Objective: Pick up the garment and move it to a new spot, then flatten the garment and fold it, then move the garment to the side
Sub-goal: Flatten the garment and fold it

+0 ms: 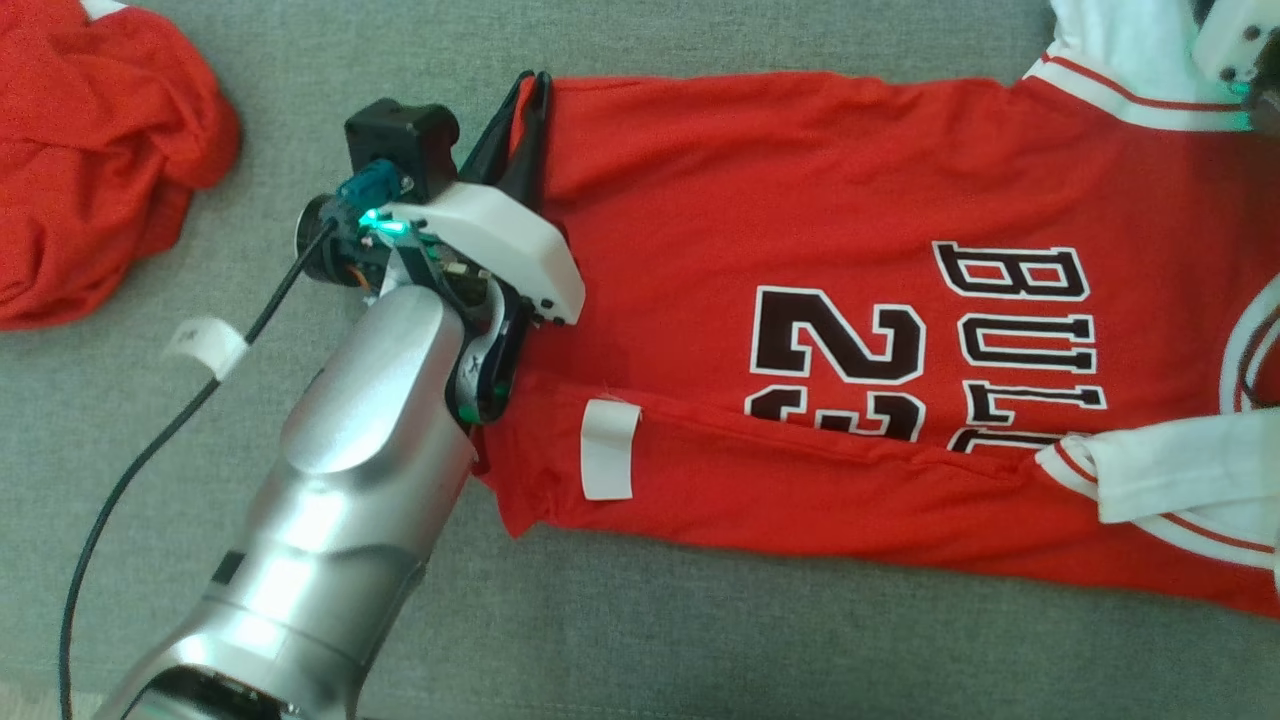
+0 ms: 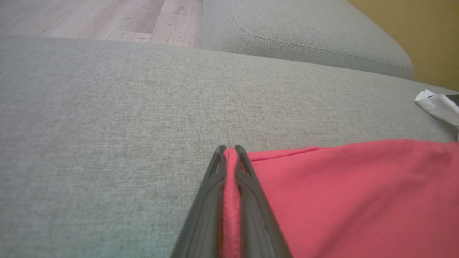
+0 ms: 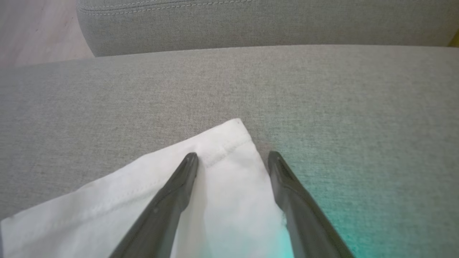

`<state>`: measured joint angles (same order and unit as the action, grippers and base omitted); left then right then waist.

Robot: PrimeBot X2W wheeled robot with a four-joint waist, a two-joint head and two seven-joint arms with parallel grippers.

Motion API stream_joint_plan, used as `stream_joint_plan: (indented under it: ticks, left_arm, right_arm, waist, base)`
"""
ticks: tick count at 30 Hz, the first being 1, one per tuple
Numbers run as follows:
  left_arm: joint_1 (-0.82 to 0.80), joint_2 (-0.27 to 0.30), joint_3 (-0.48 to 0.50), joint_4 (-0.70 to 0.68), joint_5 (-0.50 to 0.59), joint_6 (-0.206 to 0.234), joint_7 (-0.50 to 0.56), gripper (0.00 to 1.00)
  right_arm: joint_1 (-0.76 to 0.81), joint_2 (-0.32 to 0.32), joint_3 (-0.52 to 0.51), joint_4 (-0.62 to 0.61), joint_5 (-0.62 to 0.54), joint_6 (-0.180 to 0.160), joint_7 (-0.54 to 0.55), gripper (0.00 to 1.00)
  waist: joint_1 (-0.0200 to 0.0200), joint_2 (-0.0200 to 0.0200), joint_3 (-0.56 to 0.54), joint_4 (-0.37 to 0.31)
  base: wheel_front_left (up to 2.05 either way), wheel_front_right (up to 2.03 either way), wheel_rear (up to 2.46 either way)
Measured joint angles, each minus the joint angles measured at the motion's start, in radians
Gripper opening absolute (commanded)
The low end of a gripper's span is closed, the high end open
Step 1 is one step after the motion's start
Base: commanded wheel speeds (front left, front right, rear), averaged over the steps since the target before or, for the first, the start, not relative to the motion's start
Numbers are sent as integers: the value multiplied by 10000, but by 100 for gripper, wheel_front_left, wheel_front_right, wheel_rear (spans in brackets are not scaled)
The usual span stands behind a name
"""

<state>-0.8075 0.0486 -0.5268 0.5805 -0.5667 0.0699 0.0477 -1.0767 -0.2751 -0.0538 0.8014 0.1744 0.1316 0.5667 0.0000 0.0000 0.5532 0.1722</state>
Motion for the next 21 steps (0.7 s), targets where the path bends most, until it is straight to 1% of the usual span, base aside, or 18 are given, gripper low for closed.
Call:
stream_joint_plan:
  ticks: [1,2,3,4,7,9,11,12,13,15,18,21]
  left_arm:
    - [18,0,-15,13,0,-10,-27,0]
    - [47,-2,-23,29,0,-12,-71,0]
    - [80,-2,-36,67,-2,-29,-107,0]
    - [108,-2,-56,115,-2,-92,-130,0]
    - [169,0,-105,261,-13,-102,-249,0]
    - [171,8,-107,313,-71,-176,-387,0]
    - [173,13,-98,349,-71,-174,-731,0]
    - [186,15,-54,382,-73,-188,-1097,0]
    - [193,17,2,401,-75,-234,-1338,0]
    - [233,71,100,454,-94,-412,-1779,0]
    - [534,219,207,531,-399,-945,-2272,0]
    - [972,591,272,621,-441,-1398,-2594,0]
  right_arm:
    - [-10,-54,84,100,2,0,71,100]
    - [-12,-115,151,182,4,0,105,65]
    - [-26,-157,198,261,4,0,157,22]
    - [-37,-192,280,341,8,0,194,0]
    - [-39,-240,583,491,134,-2,150,0]
    - [-29,-240,767,560,303,0,-171,0]
    - [13,-234,851,573,556,0,-602,0]
    - [19,-238,1034,548,826,0,-1062,0]
    - [19,-242,1164,500,986,0,-1300,0]
    - [29,-240,1398,334,1396,-2,-1626,0]
    - [286,-322,1768,-194,2004,0,-1894,0]
    - [998,-533,2008,-913,2481,-2,-1912,0]
  waist:
    - [0,0,-34,7]
    - [0,0,-71,10]
    - [-1,0,-107,8]
    - [-1,0,-140,4]
    - [-1,0,-230,-24]
    - [0,0,-281,-60]
    - [1,0,-344,-105]
    - [0,0,-441,-154]
    - [0,0,-507,-183]
    - [0,0,-656,-259]
    - [-1,0,-921,-432]
    - [-1,0,-1205,-676]
  base:
    - [0,0,0]
    - [0,0,0]
    - [0,0,0]
    - [0,0,0]
    - [0,0,0]
    - [0,0,0]
    - [0,0,0]
    - [0,0,0]
    - [0,0,0]
    - [0,0,0]
    - [0,0,0]
    - [0,0,0]
